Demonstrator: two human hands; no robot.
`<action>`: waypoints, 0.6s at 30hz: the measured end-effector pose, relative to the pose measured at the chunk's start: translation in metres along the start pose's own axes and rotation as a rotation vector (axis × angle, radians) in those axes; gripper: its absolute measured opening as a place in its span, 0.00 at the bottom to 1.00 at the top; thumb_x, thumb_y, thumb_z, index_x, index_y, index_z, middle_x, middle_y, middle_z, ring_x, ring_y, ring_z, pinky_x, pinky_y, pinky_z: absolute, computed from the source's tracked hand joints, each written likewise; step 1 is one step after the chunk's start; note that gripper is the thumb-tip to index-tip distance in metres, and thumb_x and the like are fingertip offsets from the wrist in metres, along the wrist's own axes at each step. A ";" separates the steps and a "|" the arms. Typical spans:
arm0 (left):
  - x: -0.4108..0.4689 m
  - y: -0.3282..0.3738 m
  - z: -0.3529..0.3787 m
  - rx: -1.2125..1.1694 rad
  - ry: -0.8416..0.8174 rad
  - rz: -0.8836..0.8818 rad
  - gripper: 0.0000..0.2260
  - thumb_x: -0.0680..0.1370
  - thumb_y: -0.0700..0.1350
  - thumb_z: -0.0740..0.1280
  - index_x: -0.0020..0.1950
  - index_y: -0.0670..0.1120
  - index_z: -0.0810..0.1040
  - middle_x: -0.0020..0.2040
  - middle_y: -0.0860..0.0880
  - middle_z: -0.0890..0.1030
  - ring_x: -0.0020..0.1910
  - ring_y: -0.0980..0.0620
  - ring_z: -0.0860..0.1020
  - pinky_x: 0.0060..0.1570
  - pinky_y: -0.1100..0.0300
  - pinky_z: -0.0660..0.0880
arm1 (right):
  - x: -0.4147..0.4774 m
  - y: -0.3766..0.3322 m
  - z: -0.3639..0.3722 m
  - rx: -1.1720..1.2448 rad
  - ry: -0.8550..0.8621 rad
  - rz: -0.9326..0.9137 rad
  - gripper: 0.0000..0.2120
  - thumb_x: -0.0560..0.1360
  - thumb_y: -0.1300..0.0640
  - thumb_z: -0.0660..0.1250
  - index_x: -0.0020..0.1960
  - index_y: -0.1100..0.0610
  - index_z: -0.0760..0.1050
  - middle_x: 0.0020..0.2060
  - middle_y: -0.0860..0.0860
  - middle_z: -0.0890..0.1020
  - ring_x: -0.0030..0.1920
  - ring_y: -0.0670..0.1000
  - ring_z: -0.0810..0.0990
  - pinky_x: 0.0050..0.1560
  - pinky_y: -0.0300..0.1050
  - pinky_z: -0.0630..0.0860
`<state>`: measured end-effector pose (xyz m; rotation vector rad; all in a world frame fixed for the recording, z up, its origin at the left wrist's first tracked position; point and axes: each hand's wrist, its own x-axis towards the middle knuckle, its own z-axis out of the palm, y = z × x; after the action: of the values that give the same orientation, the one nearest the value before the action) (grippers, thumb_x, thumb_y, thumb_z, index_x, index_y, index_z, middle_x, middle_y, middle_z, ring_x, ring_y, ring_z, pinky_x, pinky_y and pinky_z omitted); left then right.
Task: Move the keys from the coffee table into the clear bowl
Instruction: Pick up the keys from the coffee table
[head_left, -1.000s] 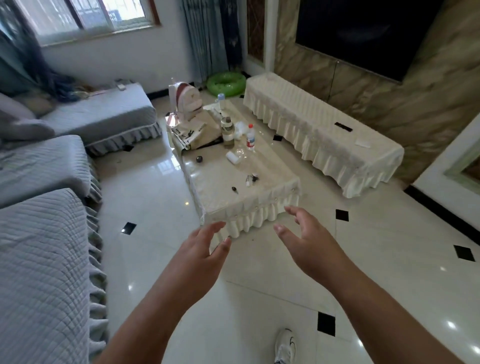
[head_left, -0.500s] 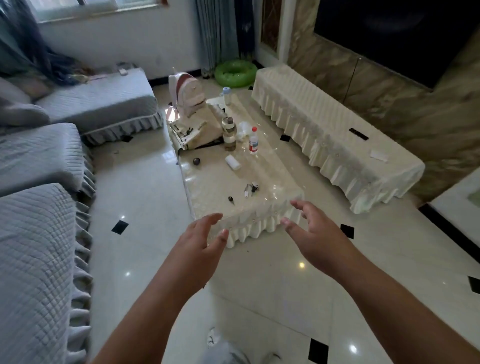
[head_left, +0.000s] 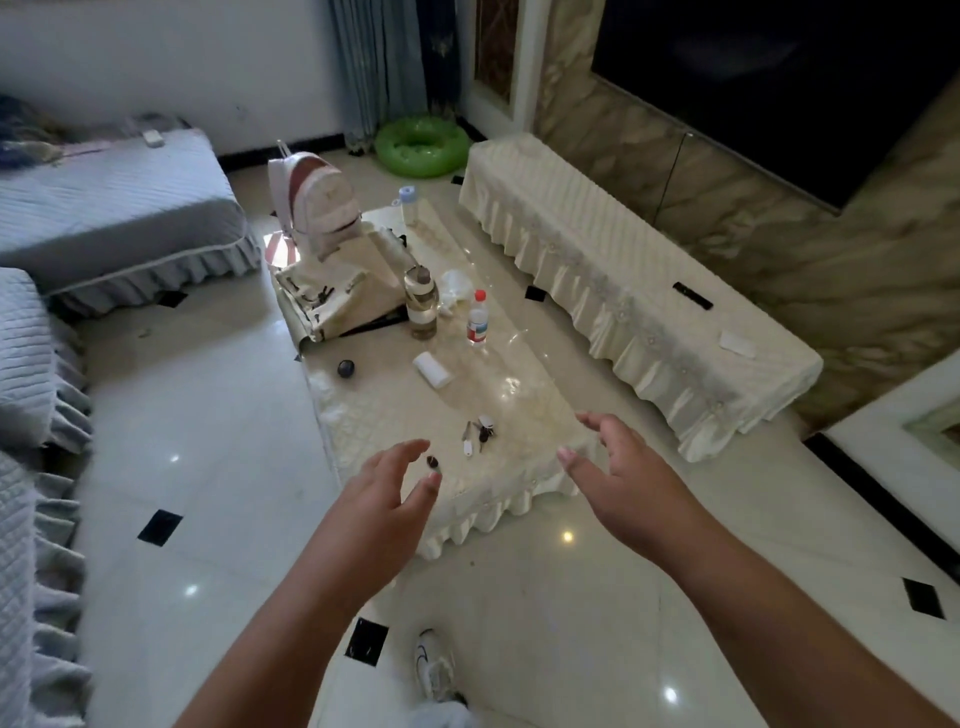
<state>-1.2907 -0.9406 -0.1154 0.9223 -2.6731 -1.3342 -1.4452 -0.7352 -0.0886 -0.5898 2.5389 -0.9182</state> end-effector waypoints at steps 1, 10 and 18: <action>0.015 -0.002 -0.006 0.013 -0.003 -0.002 0.21 0.79 0.61 0.58 0.72 0.61 0.66 0.70 0.57 0.71 0.53 0.67 0.71 0.60 0.57 0.70 | 0.014 -0.005 0.001 0.016 0.012 0.002 0.25 0.78 0.42 0.62 0.73 0.46 0.63 0.72 0.46 0.68 0.63 0.45 0.71 0.57 0.39 0.63; 0.110 -0.007 -0.028 0.080 0.013 -0.031 0.22 0.79 0.61 0.58 0.73 0.59 0.66 0.72 0.55 0.70 0.68 0.56 0.69 0.67 0.49 0.68 | 0.105 -0.009 0.022 0.021 -0.060 0.025 0.25 0.78 0.42 0.62 0.73 0.46 0.64 0.72 0.46 0.69 0.69 0.46 0.68 0.60 0.42 0.64; 0.169 -0.004 -0.001 0.037 0.109 -0.180 0.22 0.79 0.60 0.58 0.73 0.57 0.66 0.71 0.54 0.71 0.64 0.57 0.72 0.65 0.50 0.70 | 0.221 0.012 0.025 -0.051 -0.205 -0.072 0.25 0.77 0.42 0.63 0.72 0.48 0.66 0.71 0.49 0.70 0.63 0.46 0.72 0.57 0.44 0.66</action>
<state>-1.4284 -1.0298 -0.1581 1.2273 -2.5941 -1.2274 -1.6220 -0.8502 -0.1591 -0.7548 2.3764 -0.7754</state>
